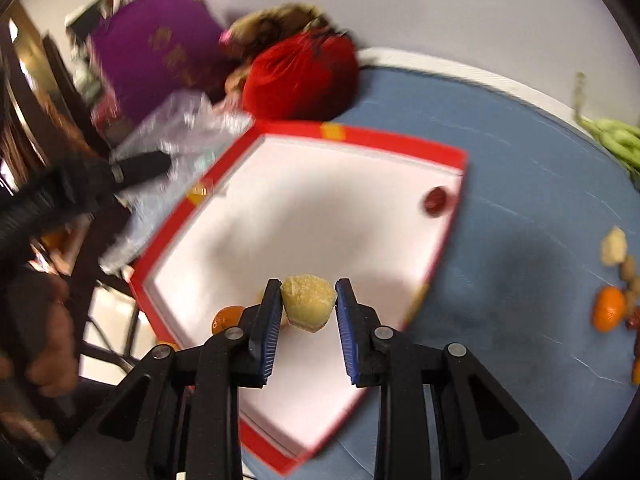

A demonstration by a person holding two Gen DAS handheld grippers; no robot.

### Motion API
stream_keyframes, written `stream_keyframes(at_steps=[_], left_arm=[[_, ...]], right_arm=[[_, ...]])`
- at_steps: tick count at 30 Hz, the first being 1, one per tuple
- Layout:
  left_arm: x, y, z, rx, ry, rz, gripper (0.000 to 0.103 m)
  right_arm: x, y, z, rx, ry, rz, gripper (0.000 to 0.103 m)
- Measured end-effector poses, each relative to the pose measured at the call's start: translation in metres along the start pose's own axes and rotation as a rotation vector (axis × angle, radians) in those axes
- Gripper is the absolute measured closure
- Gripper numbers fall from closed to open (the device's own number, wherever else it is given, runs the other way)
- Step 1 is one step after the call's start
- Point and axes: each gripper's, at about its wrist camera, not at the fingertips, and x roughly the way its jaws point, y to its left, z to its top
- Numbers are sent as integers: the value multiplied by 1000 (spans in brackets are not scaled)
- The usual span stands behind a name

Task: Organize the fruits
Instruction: 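Place the ginger piece in the white tray and open the right tool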

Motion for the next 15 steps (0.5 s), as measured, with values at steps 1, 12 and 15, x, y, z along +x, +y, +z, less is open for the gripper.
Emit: stream_keyframes(at_steps=[1,12,15], left_arm=[[1,1,0,2,3,-1,7],[-5,-57,-8,143,-16,-64,7],[-7,-99,-19,253,-11,-112,7]], right_arm=[[6,2,-2,5,10,5,78],[-84,-54,-8,108,-180,-39,63],[-131,-112,-26,203,-214,-128,61]])
